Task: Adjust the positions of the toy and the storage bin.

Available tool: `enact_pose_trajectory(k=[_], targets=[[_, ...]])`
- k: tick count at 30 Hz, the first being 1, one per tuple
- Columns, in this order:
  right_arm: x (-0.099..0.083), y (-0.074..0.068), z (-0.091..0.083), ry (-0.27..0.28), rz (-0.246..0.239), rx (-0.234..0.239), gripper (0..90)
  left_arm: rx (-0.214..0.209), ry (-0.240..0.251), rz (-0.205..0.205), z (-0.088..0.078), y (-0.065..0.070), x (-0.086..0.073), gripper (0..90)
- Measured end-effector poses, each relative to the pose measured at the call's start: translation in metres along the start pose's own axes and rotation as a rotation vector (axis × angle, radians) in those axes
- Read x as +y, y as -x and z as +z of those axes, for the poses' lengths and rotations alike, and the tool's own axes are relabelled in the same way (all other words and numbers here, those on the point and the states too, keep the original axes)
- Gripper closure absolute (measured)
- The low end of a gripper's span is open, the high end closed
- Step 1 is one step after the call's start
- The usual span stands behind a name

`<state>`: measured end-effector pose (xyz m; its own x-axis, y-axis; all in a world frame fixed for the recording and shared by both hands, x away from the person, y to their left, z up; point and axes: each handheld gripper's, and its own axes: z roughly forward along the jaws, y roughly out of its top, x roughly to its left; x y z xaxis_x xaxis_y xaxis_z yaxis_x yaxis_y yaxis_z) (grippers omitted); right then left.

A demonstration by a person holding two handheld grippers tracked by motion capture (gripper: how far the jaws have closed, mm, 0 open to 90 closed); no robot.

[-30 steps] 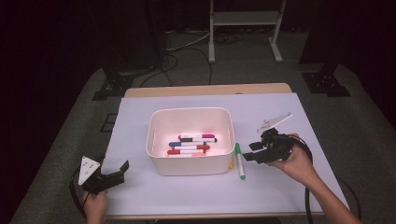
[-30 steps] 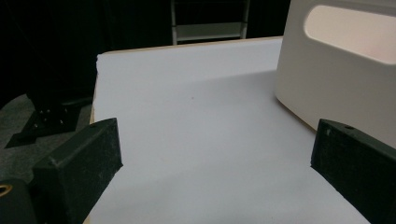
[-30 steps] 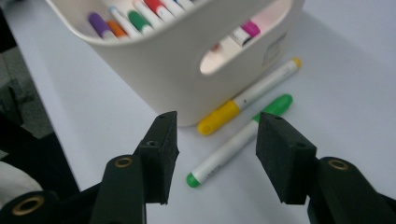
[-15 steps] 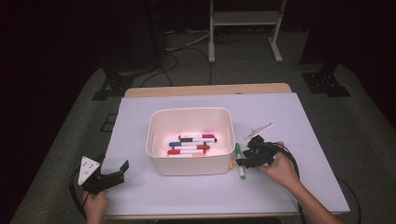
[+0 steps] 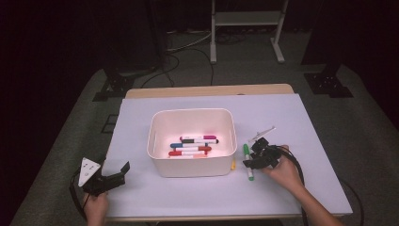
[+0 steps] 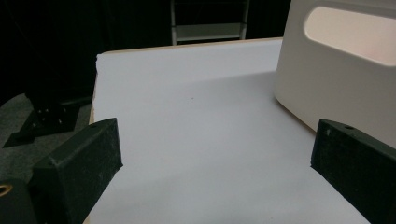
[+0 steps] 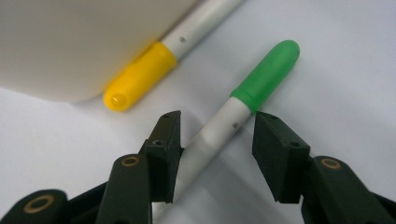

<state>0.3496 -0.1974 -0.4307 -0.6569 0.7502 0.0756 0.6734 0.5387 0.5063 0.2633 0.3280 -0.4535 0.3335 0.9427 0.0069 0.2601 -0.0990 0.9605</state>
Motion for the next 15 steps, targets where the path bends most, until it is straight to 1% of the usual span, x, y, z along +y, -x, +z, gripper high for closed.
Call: enact_pose_trajectory(k=[8,9,10,11,12,13,15], targets=[[-0.017,0.019,-0.010,-0.001,0.047,-0.038,53.9,0.003,0.000,0.000,0.000,0.000,0.000,0.5],[-0.018,0.021,-0.011,0.003,0.051,-0.048,55.3,0.003,0.000,0.000,0.000,0.000,0.000,0.5],[-0.018,0.021,-0.011,0.003,0.051,-0.048,55.3,0.003,0.000,0.000,0.000,0.000,0.000,0.5],[-0.022,0.024,-0.014,0.001,0.054,-0.069,58.1,0.003,-0.002,0.000,0.000,0.000,0.000,0.5],[-0.022,0.024,-0.014,0.001,0.054,-0.069,58.1,0.003,-0.002,0.000,0.000,0.000,0.000,0.5],[-0.023,0.026,-0.015,0.003,0.056,-0.080,59.6,0.003,-0.002,0.000,0.000,0.000,0.000,0.5],[-0.027,0.029,-0.017,-0.006,0.057,-0.116,65.3,0.004,-0.002,0.001,0.000,0.000,0.000,0.5]])
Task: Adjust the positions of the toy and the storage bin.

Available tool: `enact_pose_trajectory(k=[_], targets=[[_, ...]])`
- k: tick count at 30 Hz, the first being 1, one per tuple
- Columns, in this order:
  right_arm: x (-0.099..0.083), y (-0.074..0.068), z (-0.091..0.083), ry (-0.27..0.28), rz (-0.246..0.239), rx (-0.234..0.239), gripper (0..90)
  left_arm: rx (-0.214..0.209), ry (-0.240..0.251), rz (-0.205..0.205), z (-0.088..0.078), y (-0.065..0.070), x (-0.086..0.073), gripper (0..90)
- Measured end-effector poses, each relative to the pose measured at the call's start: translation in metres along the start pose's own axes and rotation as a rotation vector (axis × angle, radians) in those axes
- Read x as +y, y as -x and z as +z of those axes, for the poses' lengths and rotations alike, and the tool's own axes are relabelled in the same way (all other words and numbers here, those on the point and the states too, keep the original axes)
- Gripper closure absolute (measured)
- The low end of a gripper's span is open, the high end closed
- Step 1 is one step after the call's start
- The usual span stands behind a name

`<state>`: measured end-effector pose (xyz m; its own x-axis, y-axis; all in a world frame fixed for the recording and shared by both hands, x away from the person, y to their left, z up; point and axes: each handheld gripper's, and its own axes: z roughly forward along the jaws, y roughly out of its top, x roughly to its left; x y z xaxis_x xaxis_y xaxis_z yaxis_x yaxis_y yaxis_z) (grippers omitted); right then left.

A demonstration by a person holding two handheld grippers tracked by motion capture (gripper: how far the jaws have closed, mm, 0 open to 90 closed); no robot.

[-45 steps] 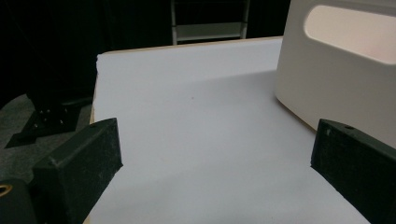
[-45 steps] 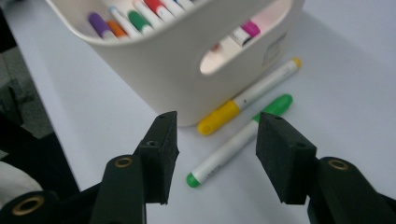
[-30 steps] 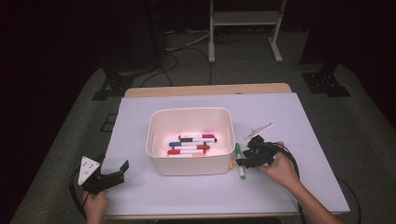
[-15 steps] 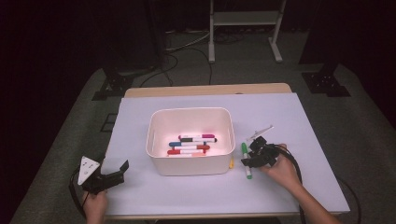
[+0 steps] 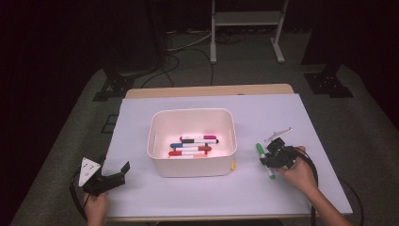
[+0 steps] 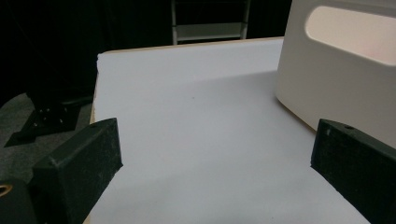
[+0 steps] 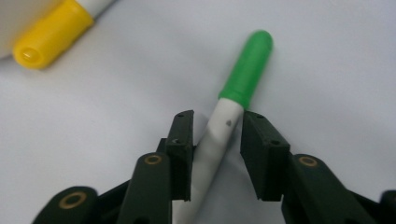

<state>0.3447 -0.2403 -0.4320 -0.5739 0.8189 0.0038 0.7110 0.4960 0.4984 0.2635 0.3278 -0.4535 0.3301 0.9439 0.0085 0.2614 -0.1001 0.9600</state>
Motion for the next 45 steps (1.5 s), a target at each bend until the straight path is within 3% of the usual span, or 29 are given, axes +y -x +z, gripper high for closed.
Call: enact_pose_trajectory(k=[9,19,31,38,45], targets=[[-0.003,0.003,0.000,-0.003,0.003,-0.010,75.6,-0.001,0.002,0.001,0.000,0.000,0.000,0.5],[0.000,0.007,-0.010,0.035,0.059,0.065,76.1,0.001,0.001,0.000,0.000,0.000,0.000,0.5],[0.032,0.004,-0.073,0.190,0.060,0.198,76.1,0.001,0.001,0.001,0.000,0.000,0.000,0.5],[0.057,-0.007,-0.113,0.257,-0.001,0.238,76.1,0.001,-0.001,0.000,0.000,0.000,0.000,0.5],[0.091,-0.033,-0.145,0.293,-0.098,0.295,76.1,0.001,-0.003,0.001,0.000,0.000,0.000,0.5]])
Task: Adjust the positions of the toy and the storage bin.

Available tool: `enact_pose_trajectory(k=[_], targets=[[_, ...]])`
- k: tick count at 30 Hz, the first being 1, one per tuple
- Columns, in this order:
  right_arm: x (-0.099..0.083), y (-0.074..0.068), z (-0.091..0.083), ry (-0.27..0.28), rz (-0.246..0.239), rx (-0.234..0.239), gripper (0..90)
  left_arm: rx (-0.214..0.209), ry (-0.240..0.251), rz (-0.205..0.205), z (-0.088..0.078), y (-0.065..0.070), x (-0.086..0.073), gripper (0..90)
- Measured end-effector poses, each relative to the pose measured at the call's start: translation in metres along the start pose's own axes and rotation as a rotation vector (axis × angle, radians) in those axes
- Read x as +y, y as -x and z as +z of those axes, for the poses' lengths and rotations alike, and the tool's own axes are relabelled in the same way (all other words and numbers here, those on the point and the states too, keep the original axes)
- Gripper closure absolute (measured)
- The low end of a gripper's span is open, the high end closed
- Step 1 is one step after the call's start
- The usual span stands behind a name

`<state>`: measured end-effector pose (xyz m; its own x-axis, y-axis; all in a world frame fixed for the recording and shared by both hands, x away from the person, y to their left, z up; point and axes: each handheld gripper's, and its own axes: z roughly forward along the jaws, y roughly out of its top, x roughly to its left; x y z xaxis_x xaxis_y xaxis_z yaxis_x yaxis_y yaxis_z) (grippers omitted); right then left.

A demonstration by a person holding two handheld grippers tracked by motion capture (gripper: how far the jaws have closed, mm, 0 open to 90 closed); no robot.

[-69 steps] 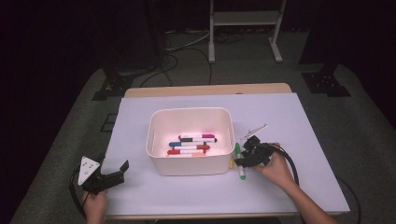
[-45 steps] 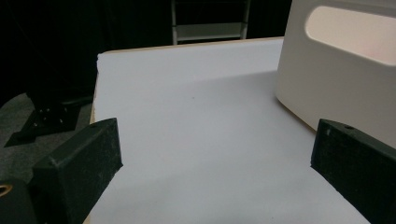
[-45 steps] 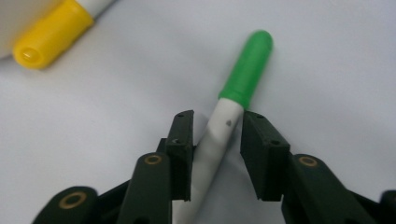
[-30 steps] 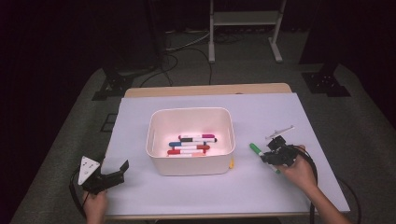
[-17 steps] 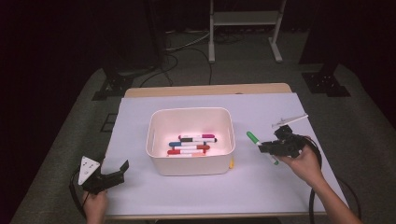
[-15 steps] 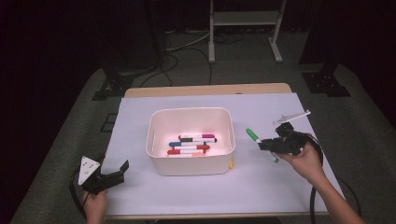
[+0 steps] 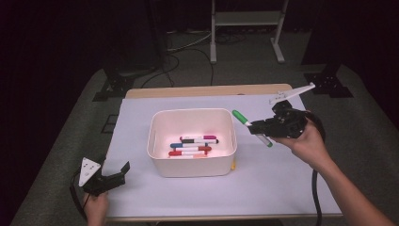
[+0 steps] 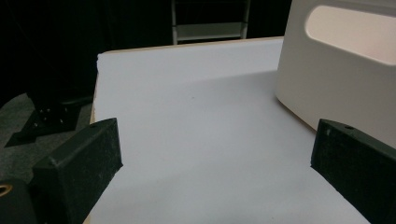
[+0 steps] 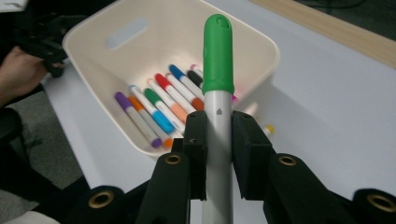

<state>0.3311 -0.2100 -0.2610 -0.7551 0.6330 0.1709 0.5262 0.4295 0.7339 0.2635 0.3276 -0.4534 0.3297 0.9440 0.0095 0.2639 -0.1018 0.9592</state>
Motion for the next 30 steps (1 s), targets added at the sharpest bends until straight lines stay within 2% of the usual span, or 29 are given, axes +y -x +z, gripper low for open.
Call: enact_pose_trajectory(k=[3,4,7,9,12,13,14,15,18,30], targets=[[0.011,-0.009,0.000,-0.002,-0.024,0.021,76.1,-0.001,0.001,0.000,0.000,0.000,0.000,0.5],[0.024,-0.017,0.002,-0.003,-0.053,0.048,76.0,-0.001,0.002,-0.003,0.000,0.000,0.000,0.5],[0.033,-0.024,0.005,-0.010,-0.069,0.069,76.1,-0.002,-0.001,-0.006,0.000,0.000,0.000,0.5],[0.048,-0.034,0.013,-0.019,-0.107,0.111,76.0,-0.001,-0.004,-0.003,0.001,-0.001,0.000,0.5],[0.056,-0.039,0.018,-0.027,-0.125,0.132,76.0,-0.001,-0.006,-0.003,0.001,-0.001,0.000,0.5],[0.064,-0.046,0.026,-0.044,-0.143,0.151,76.1,-0.001,-0.006,-0.003,0.001,-0.001,0.000,0.5],[0.064,-0.046,0.026,-0.044,-0.143,0.151,76.1,-0.001,-0.006,-0.003,0.001,-0.001,0.000,0.5],[0.070,-0.051,0.035,-0.055,-0.156,0.179,76.0,-0.001,-0.007,-0.004,0.001,-0.001,0.000,0.5],[0.078,-0.057,0.049,-0.077,-0.172,0.209,76.0,-0.002,-0.005,-0.004,0.001,-0.001,0.000,0.5],[0.093,-0.078,0.104,-0.161,-0.234,0.300,76.0,-0.004,-0.010,0.002,0.001,-0.001,0.001,0.5]])
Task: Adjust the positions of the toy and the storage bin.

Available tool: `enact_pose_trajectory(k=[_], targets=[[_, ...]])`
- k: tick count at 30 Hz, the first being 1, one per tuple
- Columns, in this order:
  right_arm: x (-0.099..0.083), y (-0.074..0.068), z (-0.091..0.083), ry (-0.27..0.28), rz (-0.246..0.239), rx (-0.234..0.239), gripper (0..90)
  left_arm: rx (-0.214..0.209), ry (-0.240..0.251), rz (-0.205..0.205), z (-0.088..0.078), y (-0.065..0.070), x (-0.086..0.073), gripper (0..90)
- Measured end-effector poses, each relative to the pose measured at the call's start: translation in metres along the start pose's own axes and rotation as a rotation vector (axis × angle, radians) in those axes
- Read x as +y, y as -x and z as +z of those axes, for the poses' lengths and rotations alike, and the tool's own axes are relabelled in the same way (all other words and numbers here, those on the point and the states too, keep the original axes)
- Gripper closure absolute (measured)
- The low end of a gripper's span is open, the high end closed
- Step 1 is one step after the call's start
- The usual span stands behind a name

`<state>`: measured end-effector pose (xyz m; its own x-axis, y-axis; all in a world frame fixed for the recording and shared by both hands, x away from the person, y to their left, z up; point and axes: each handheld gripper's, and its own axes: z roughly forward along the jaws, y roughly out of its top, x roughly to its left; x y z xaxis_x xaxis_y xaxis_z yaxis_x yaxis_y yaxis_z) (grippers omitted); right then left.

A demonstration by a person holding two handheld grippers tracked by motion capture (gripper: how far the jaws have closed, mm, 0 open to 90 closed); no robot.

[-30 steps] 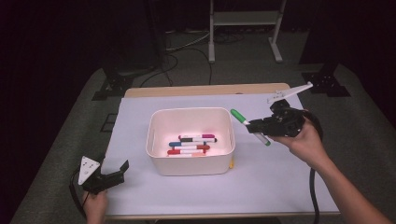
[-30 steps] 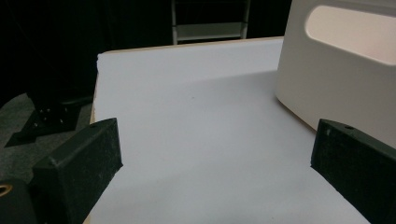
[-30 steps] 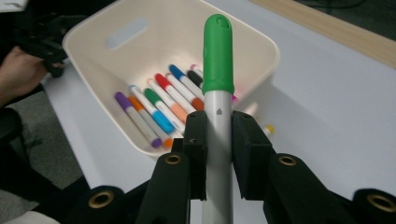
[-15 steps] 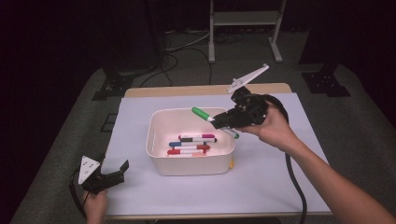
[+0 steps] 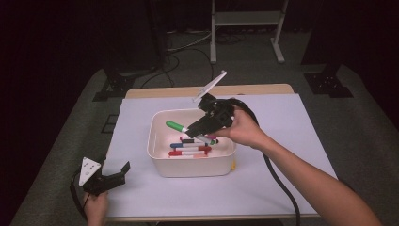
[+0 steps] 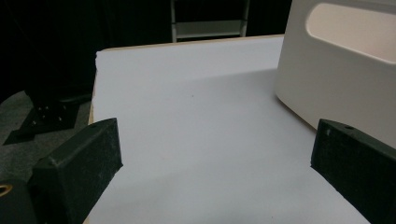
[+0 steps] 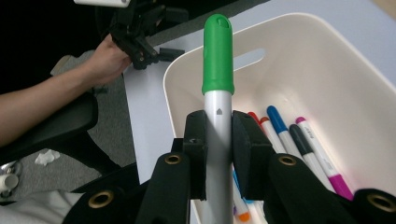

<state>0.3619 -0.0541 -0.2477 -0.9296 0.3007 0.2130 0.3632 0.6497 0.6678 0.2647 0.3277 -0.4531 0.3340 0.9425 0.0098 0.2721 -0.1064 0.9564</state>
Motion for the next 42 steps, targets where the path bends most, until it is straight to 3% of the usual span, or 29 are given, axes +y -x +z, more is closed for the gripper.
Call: enact_pose_trajectory(k=[2,4,8,16,28,42], targets=[[0.001,0.000,0.006,-0.010,-0.002,0.007,76.0,0.000,0.001,0.001,0.000,0.000,0.000,0.5],[0.004,0.002,0.026,-0.044,-0.007,0.024,75.9,-0.001,0.004,0.000,0.000,0.000,0.000,0.5],[0.004,0.007,0.048,-0.088,-0.012,0.045,76.0,-0.002,0.009,-0.004,0.000,0.000,0.000,0.5],[-0.001,0.019,0.081,-0.165,-0.035,0.063,75.9,-0.004,0.010,-0.003,0.000,0.000,0.000,0.5],[-0.009,0.028,0.107,-0.262,-0.055,0.065,75.8,-0.004,0.016,0.002,-0.001,0.000,-0.001,0.5],[-0.015,0.027,0.120,-0.339,-0.071,0.056,75.7,-0.004,0.014,-0.002,-0.001,0.000,-0.001,0.5]])
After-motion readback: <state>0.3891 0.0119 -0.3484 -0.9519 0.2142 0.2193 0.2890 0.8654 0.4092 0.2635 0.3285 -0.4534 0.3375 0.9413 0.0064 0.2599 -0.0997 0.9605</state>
